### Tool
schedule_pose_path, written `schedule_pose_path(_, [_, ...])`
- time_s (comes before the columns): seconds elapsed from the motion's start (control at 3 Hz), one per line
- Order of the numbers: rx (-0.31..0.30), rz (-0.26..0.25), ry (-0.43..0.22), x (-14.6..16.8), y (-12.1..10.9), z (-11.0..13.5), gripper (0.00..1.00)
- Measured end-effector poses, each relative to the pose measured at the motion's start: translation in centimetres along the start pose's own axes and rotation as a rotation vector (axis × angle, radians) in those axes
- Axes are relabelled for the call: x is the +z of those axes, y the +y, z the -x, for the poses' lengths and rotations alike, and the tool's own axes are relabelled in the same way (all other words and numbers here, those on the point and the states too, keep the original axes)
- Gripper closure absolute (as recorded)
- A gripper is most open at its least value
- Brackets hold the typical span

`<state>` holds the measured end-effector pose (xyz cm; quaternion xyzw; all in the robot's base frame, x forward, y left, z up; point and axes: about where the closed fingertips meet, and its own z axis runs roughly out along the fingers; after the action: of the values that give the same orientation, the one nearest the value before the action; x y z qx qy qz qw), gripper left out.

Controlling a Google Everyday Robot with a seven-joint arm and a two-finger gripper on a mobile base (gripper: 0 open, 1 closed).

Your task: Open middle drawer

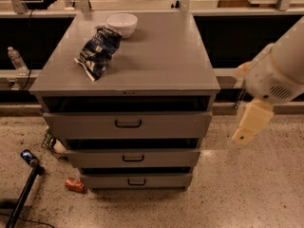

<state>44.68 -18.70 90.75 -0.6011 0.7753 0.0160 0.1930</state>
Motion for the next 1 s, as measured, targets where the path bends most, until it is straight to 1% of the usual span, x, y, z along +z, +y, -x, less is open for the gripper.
schedule_pose_path(0.33, [-0.024, 0.012, -0.087, 4.4, 0.9, 0.6, 0.00])
schedule_pose_path(0.67, [-0.079, 0.031, -0.159, 9.5, 3.0, 1.0, 0.00])
schedule_pose_path(1.0, [-0.126, 0.088, -0.200, 16.8, 6.0, 1.6, 0.00])
